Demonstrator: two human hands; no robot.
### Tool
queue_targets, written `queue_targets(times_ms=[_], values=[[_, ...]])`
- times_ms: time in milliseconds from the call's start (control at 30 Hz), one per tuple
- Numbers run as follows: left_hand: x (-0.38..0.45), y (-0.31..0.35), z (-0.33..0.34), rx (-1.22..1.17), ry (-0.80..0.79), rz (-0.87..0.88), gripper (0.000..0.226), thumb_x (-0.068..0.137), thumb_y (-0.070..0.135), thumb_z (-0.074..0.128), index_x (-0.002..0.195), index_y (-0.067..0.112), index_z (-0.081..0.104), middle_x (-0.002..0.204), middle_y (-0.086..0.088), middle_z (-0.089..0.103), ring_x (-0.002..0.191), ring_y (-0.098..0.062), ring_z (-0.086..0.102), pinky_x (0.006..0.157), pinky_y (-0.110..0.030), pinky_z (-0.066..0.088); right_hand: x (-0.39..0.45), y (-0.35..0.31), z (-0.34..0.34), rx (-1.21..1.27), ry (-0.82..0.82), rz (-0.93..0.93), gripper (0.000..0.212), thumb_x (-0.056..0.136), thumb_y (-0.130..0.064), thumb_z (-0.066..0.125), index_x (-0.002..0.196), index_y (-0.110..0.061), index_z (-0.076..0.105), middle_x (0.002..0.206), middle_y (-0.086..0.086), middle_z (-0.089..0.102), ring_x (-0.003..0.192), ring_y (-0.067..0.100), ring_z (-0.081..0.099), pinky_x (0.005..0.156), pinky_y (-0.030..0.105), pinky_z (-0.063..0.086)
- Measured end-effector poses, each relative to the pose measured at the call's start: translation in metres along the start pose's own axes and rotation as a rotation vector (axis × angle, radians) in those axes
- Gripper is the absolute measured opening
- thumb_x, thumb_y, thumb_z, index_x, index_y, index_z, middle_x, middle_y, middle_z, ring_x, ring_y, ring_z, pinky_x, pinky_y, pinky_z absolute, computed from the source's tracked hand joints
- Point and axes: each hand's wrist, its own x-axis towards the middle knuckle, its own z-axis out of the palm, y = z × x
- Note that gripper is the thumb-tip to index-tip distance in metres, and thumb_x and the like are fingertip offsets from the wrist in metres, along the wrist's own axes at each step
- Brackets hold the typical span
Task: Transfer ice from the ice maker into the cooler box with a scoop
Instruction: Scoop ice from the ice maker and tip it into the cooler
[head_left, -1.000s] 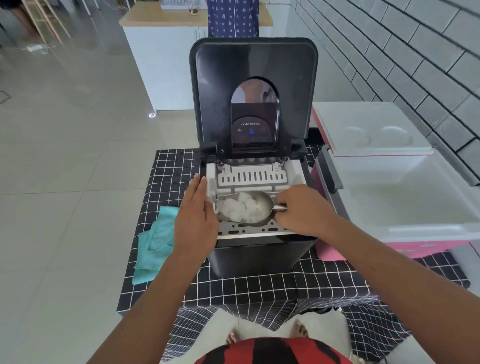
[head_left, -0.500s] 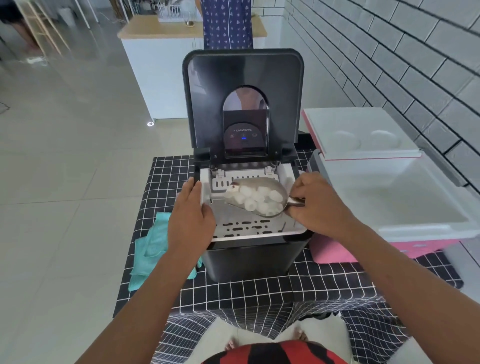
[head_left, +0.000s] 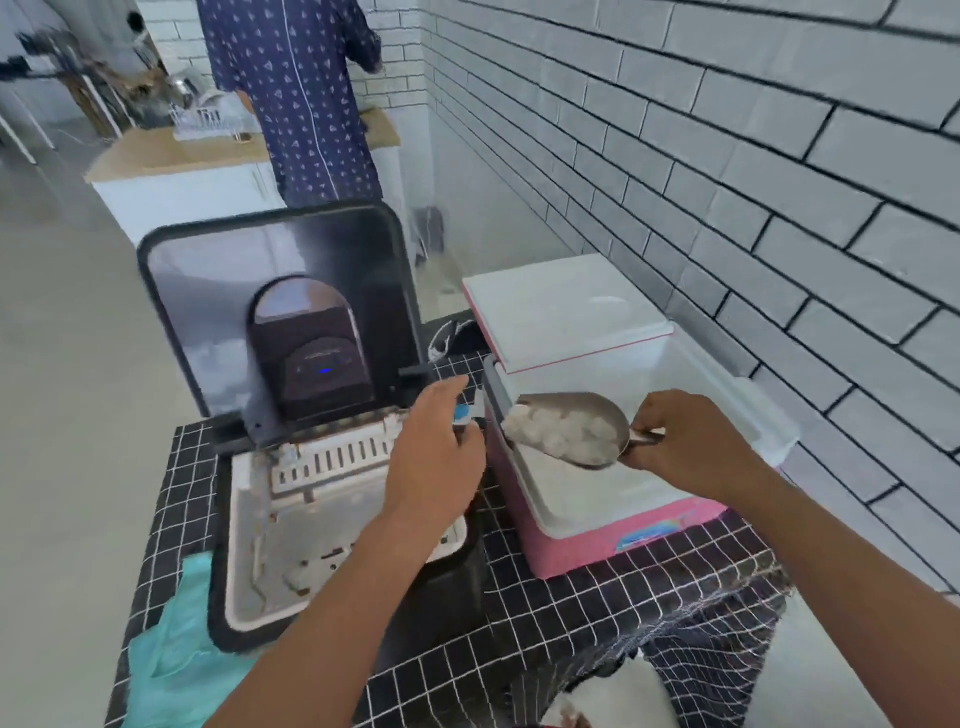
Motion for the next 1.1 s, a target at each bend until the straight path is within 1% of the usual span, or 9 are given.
queue_targets(times_ms=[133,200,300,433,600,733,867,1000,1100], values=[[0.022,0.024,0.051,-0.019,-0.155,-0.07,0.045,0.091,0.023,0.052,0.134,0.03,0.044,0.131,0.011,0.047,0.124,-0.014,0.045,0.096,-0.025,0.034,0.011,0.052,-0.029,-0.095,-0.022,0.098,0.027,0.065,-0.031,0.081,0.062,-0.013,0.061,0.077,-0.001,0.061,0.073,0.018,0.056,0.059,0.03,0.041],[0.03,0.029,0.078,0.083,-0.209,-0.107,0.049,0.087,0.022,0.05,0.136,0.022,0.044,0.137,-0.002,0.044,0.132,-0.024,0.037,0.108,-0.036,0.033,0.019,0.07,-0.04,-0.162,-0.052,0.116,0.034,0.066,-0.032,0.077,0.059,-0.003,0.059,0.071,0.004,0.058,0.067,0.022,0.057,0.06,0.036,0.045],[0.029,0.029,0.111,0.243,-0.241,-0.238,0.067,0.088,0.025,0.049,0.148,0.01,0.024,0.159,-0.014,0.01,0.147,-0.032,0.005,0.12,-0.046,0.012,0.033,0.091,-0.047,-0.235,-0.094,0.115,0.047,0.072,-0.034,0.072,0.046,-0.011,0.039,0.049,0.003,0.038,0.049,0.019,0.041,0.048,0.03,0.03],[0.019,0.025,0.139,0.169,-0.196,-0.318,0.082,0.091,0.018,0.047,0.154,0.011,-0.004,0.161,-0.007,-0.017,0.149,-0.027,-0.003,0.119,-0.04,0.018,0.052,0.114,-0.04,-0.308,-0.165,0.054,0.029,0.083,-0.041,0.065,0.066,-0.02,0.054,0.066,-0.009,0.049,0.069,0.016,0.052,0.058,0.026,0.033],[0.017,0.023,0.147,0.23,-0.128,-0.271,0.071,0.094,0.008,0.038,0.154,0.005,0.0,0.162,-0.008,-0.012,0.149,-0.023,-0.004,0.121,-0.033,0.011,0.07,0.131,-0.029,-0.554,-0.135,-0.045,0.016,0.084,-0.035,0.061,0.094,-0.023,0.067,0.097,-0.003,0.065,0.091,0.023,0.064,0.07,0.029,0.045],[0.015,0.023,0.147,0.277,-0.1,-0.231,0.066,0.095,0.006,0.036,0.152,-0.001,0.004,0.162,-0.013,-0.005,0.15,-0.023,-0.003,0.121,-0.034,0.016,0.075,0.134,-0.025,-0.649,-0.084,-0.087,0.008,0.081,-0.021,0.06,0.085,-0.023,0.067,0.089,-0.001,0.066,0.082,0.023,0.065,0.062,0.026,0.04],[0.016,0.025,0.146,0.302,-0.097,-0.207,0.065,0.094,0.005,0.037,0.151,-0.003,0.007,0.162,-0.015,-0.001,0.149,-0.027,0.001,0.12,-0.037,0.018,0.08,0.136,-0.03,-0.675,-0.058,-0.111,0.018,0.081,-0.015,0.058,0.09,-0.027,0.069,0.091,-0.003,0.066,0.085,0.022,0.064,0.06,0.024,0.035],[0.018,0.031,0.145,0.307,-0.079,-0.258,0.063,0.094,0.006,0.041,0.151,-0.001,0.016,0.161,-0.014,0.004,0.146,-0.034,0.017,0.116,-0.044,0.025,0.081,0.133,-0.035,-0.621,-0.043,-0.086,0.012,0.081,-0.019,0.061,0.087,-0.026,0.07,0.086,-0.003,0.065,0.083,0.022,0.062,0.059,0.025,0.033],[0.024,0.028,0.136,0.285,-0.14,-0.217,0.055,0.094,0.006,0.039,0.145,-0.004,0.024,0.155,-0.021,0.02,0.142,-0.034,0.024,0.113,-0.039,0.029,0.08,0.121,-0.04,-0.494,-0.049,-0.084,0.009,0.082,-0.03,0.066,0.089,-0.027,0.07,0.089,-0.001,0.067,0.085,0.024,0.062,0.061,0.028,0.038]])
